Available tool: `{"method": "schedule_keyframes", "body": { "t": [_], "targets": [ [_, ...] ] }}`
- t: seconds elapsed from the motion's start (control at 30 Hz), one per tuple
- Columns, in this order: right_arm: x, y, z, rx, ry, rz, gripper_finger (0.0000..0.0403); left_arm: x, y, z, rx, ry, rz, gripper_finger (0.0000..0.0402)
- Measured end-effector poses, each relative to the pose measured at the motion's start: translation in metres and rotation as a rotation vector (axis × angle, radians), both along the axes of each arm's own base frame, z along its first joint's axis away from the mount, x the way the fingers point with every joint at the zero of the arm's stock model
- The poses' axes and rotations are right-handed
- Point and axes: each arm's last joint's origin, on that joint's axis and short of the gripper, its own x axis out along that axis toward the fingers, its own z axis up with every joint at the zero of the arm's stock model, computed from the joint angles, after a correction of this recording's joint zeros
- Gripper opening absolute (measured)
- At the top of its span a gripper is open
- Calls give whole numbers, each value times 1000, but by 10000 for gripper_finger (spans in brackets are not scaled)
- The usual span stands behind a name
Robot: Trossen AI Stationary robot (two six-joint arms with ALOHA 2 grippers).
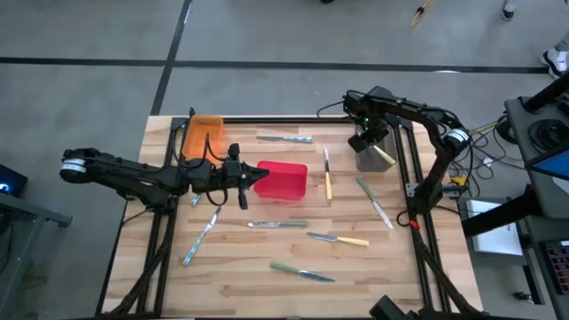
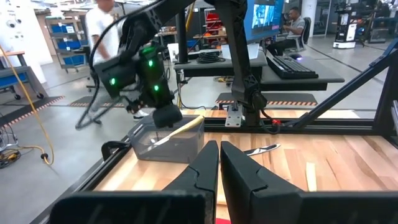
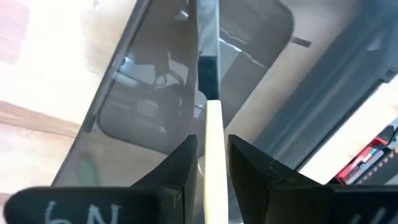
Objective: Sort silverware by color (type)
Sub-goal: Put the bottom white patterned table knife into the red bin
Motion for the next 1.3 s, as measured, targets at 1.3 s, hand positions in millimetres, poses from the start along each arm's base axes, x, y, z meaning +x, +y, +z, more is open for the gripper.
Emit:
{"method": "schedule_keyframes", "body": {
  "t": [1.3],
  "targets": [
    [5, 267, 57, -334, -1052, 653, 60, -29, -74, -35, -862, 625, 81, 0]
  ]
}}
